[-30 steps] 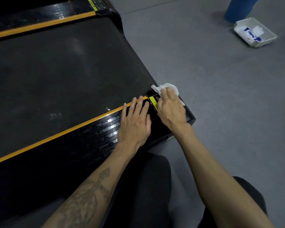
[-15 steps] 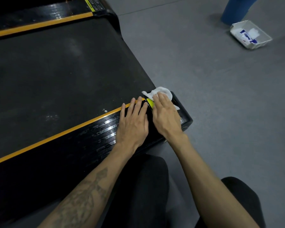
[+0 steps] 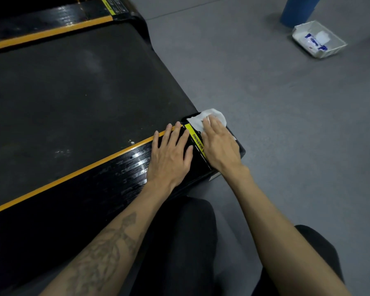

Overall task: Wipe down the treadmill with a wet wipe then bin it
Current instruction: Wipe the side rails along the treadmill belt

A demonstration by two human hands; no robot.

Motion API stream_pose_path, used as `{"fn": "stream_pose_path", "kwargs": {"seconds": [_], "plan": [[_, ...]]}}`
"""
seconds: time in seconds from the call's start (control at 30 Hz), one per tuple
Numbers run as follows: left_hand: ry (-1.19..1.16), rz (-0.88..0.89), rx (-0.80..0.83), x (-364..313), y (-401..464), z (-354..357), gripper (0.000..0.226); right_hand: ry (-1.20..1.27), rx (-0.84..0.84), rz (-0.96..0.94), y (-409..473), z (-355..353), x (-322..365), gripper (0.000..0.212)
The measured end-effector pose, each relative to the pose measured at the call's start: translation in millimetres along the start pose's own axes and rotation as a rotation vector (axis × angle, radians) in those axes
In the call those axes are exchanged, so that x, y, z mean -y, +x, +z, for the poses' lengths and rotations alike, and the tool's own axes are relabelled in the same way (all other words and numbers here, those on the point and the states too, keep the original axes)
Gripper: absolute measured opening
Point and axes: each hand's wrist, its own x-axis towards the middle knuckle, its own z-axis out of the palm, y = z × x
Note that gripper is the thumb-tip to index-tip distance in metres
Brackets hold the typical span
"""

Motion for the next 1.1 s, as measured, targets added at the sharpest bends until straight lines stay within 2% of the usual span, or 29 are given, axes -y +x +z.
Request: {"fn": "stream_pose_path", "kwargs": {"seconds": [0.07,0.17,0.27,0.37,0.47,0.67,0.8,0.93,1.1], "plan": [[0.001,0.002,0.003,0.5,0.0,-0.4,0.058,-0.021,-0.03,0.044,-17.1,1.8,1.1,0.053],[0.006,0.006,0.0,0.9,-0.6,-0.2,0.058,-0.042,-0.015,-0.007,-42.1,11.1,2.7,0.054],[0.007,0.026,-0.004,0.5,1.1,0.7,0.056,-0.007,-0.024,-0.04,-24.9,5.3,-1.1,0.053],[0.011,0.045,0.001,1.6,1.3,2.1,0.053,0.008,-0.028,0.035,-20.0,2.1,-7.1,0.05],[0.004,0.057,0.002,1.7,1.6,1.7,0.055,-0.017,-0.078,0.101,-46.7,5.7,1.3,0.058],[-0.033,0.098,-0.022,1.8,2.8,4.3,0.054,-0.009,-0.01,0.04,-31.2,5.6,-7.2,0.064],[-0.055,0.11,-0.033,1.5,2.8,5.2,0.052,-0.015,-0.075,0.096,-61.5,4.9,-4.3,0.058],[-0.06,0.095,-0.038,1.2,3.8,4.9,0.052,-0.022,-0.059,0.01,-66.6,8.7,-1.0,0.056],[-0.07,0.096,-0.038,0.0,3.1,4.2,0.052,0.033,-0.079,0.163,-64.5,3.5,-4.7,0.065]]}}
